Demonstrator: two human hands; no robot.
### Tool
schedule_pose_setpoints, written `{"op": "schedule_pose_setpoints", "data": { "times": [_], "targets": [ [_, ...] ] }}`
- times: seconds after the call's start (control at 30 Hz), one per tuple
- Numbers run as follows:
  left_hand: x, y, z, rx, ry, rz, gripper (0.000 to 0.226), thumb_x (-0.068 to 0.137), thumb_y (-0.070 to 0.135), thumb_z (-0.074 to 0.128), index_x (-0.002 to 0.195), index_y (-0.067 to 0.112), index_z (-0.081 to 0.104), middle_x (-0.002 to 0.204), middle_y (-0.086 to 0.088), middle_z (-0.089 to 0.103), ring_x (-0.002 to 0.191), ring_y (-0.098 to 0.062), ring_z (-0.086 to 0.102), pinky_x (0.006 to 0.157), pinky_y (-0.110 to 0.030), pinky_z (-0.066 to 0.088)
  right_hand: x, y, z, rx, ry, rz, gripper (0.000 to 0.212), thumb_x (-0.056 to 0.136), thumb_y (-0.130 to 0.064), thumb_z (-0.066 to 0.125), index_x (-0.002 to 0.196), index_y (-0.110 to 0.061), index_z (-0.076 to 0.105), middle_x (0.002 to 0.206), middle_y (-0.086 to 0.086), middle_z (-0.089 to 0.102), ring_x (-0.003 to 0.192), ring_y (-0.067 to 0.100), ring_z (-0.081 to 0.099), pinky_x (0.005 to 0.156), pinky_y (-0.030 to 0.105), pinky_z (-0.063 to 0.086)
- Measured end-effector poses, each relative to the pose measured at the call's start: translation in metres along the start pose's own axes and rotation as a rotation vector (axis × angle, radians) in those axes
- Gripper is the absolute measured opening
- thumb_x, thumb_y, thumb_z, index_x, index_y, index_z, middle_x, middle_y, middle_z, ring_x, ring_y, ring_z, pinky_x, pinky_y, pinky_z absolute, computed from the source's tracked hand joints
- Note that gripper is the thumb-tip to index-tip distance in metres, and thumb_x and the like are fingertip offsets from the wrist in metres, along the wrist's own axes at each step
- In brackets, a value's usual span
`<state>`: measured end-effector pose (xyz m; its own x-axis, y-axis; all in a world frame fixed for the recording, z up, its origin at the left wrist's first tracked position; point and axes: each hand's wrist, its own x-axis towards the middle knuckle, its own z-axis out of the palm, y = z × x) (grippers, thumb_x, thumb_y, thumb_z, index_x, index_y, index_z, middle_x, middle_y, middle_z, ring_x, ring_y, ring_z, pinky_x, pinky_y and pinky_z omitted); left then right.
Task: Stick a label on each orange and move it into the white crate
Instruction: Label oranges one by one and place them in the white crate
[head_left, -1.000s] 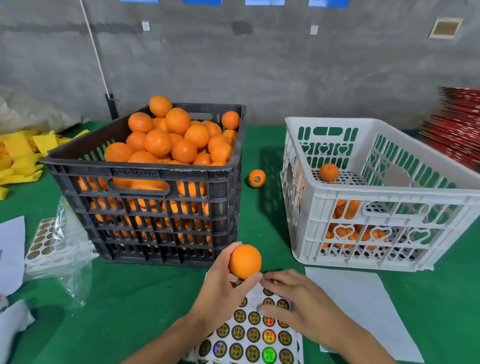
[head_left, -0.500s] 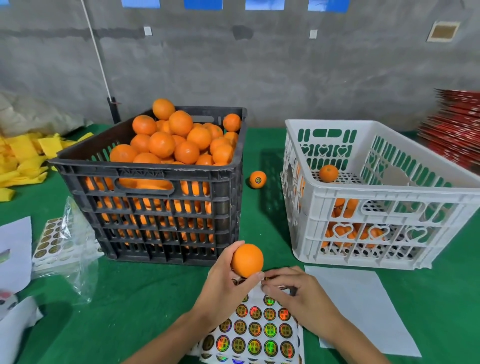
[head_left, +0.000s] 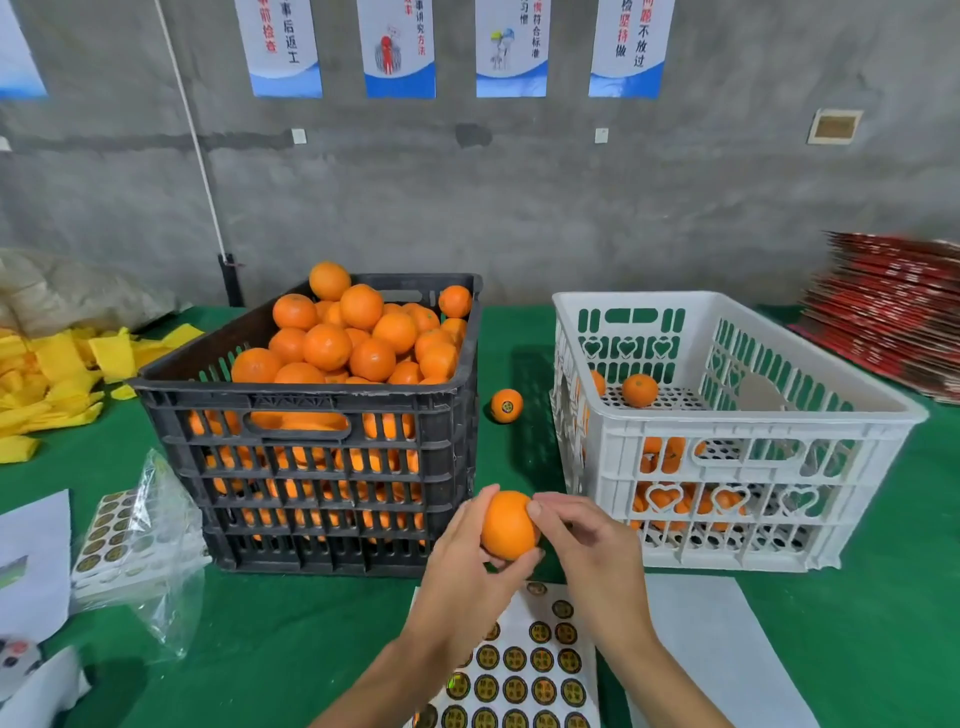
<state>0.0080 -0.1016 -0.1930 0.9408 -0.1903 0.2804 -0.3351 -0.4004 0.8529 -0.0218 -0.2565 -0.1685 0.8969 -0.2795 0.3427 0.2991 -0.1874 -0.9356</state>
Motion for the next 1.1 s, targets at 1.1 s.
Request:
{"op": "schedule_pose_setpoints", "data": {
  "times": [1.1],
  "targets": [
    [0.169,0.064,-0.24,1.022,-0.071,-0.573,0.104,0.09,0.042,0.076,0.162,0.008,0.009,0.162,-0.017,0.032,0.143,-0.036,0.044,0.11,-0.045,0.043,0.064,-0.081,0.071,-0.672,-0.085,-0.861,0.053,0.101,-0.058,0.054,0.138,-0.022,0.065,0.144,-0.01,0.059,0.139,0.006,0.047,0.123,0.025,0.025]
  ]
}}
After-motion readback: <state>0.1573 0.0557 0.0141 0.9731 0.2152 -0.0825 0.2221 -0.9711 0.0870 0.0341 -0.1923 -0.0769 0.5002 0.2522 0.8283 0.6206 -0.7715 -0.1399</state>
